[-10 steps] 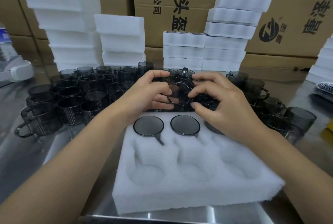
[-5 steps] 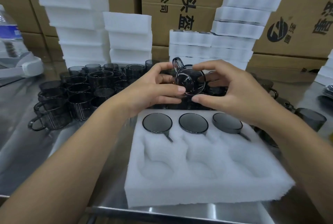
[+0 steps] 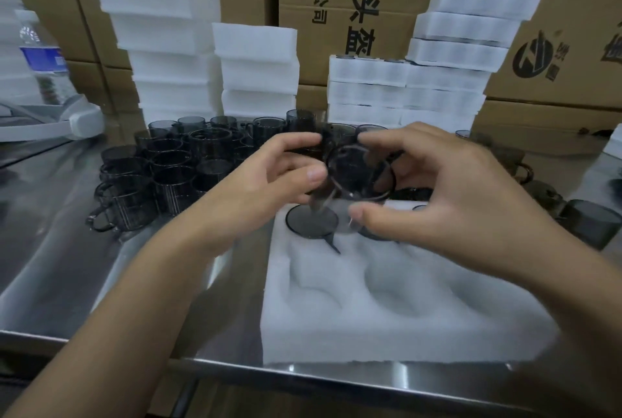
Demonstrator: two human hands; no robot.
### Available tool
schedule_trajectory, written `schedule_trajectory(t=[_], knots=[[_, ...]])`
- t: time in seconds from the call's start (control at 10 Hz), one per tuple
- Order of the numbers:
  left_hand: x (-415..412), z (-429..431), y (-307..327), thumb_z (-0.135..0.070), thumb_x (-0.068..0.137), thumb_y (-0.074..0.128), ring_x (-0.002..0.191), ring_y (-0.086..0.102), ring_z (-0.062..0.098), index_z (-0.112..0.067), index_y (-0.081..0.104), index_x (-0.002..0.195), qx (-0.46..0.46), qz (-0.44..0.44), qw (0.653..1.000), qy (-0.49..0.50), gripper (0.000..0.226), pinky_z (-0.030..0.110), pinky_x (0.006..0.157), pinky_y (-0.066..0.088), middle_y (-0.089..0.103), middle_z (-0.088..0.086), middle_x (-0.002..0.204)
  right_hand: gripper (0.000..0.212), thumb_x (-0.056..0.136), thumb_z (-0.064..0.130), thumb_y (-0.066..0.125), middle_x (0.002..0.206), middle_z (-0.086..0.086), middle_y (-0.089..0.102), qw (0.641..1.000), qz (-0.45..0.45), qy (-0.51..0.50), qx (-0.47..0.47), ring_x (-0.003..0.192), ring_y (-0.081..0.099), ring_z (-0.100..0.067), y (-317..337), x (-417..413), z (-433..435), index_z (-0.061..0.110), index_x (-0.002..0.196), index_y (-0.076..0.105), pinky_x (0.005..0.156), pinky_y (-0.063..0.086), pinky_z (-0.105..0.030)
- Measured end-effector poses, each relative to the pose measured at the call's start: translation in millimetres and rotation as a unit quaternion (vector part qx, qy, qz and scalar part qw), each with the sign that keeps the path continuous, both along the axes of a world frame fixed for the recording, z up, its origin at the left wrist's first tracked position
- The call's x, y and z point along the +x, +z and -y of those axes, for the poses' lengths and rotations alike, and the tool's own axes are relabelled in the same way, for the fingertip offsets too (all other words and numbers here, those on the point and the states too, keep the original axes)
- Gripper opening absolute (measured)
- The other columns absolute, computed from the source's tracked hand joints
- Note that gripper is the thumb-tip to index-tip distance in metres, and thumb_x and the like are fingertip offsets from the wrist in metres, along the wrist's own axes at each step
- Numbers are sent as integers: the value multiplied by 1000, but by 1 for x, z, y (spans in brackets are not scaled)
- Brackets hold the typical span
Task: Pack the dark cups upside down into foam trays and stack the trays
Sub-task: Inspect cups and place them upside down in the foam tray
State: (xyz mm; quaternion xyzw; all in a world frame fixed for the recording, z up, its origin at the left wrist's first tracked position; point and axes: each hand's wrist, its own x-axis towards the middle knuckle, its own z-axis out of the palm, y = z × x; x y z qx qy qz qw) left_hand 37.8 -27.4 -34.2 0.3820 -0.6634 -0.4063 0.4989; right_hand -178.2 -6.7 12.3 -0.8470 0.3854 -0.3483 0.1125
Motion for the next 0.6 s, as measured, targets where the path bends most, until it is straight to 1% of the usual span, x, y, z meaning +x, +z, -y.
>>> schedule_trajectory(t=[0.1,0.2,0.3,0.4,0.5,0.6], knots=[[15,-15,-17,-81,55,65,123,54,8,-45,50,126,1,-26,999,37,81,41,108,36,62,-13,126,71,58,64,66,104,24,54,996,-20,60,65,97,60,1,-10,5,-11,38,124,58,87,50,-23],[22,-25,-28,-89,48,62,132,41,-2,-54,42,131,-4,17,1000,21,93,37,112,28,50,-22,138,66,66,54,75,109,24,51,989,-51,97,96,105,55,1,-19,10,-16,38,127,56,90,47,-22],[20,-30,-30,-92,41,62,134,35,-5,-62,37,128,-6,68,998,-6,95,36,115,26,42,-24,144,64,67,51,77,109,23,51,987,-48,110,108,108,54,-2,-20,12,-16,39,127,57,93,46,-25],[20,-32,-28,-91,40,63,136,30,-7,-72,36,121,10,110,993,-28,88,37,117,23,36,-28,147,64,66,52,73,109,23,50,985,-60,118,112,108,53,0,-20,13,-17,41,126,57,93,46,-24],[22,-30,-33,-86,49,64,137,29,-6,-63,36,129,8,95,995,-38,89,41,117,22,36,-28,147,64,64,54,72,107,23,50,984,-81,112,112,106,52,0,-18,13,-16,42,125,58,89,43,-18],[22,-33,-35,-82,53,65,136,30,-7,-60,38,131,10,88,995,-38,85,40,116,23,37,-30,146,56,63,56,75,100,18,53,984,-93,108,106,97,55,-4,-14,14,-14,42,117,63,84,45,-23]])
